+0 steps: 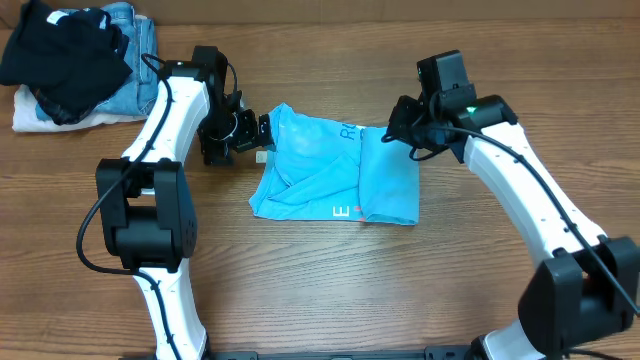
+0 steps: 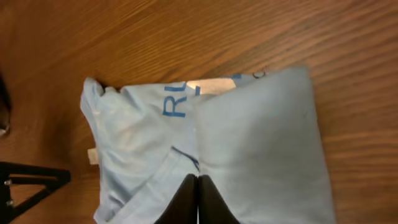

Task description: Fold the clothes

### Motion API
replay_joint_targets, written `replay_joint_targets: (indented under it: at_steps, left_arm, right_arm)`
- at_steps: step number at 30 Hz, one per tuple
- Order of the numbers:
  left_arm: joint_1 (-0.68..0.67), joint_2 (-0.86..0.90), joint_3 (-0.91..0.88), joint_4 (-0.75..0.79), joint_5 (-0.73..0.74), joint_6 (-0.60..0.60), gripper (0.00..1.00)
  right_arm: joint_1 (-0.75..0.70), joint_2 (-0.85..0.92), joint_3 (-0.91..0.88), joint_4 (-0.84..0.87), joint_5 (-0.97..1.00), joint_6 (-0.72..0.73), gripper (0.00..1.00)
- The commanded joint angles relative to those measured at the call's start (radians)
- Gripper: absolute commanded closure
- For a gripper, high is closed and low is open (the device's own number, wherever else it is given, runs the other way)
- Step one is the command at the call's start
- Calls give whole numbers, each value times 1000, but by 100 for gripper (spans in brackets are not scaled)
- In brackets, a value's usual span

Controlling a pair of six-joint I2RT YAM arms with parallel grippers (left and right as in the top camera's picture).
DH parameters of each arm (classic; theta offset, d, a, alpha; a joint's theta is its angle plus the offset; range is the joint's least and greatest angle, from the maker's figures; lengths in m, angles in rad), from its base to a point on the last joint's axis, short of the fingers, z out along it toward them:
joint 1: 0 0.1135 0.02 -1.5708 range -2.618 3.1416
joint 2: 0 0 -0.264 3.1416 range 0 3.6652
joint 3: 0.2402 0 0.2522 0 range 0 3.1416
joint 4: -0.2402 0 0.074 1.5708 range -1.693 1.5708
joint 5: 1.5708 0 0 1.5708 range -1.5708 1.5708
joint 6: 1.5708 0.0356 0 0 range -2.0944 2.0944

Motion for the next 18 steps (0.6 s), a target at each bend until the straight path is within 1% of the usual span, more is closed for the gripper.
replay_joint_targets:
  at_steps: [1,3,6,9,13,18]
  left_arm:
    - [-6,10,-17,3,-4,27,0]
    - [-6,10,-17,-1,-4,27,0]
    - [-6,10,-17,-2,-4,27,0]
    - [-6,10,-17,-2,-4,27,0]
    - [-6,10,-17,-2,-4,27,0]
    - [-6,10,-17,-2,-3,27,0]
  right_arm:
    - [9,76,-3,42,-4,-3,96]
    - [9,116,-3,76,-17,-3,96]
    - [6,187,-3,144,-87,-12,96]
    - [6,254,-3,207,-168,-52,96]
    - [3,336,-3,269,-201,-57,96]
    - [-29,378,-3,294,-266,-82,96]
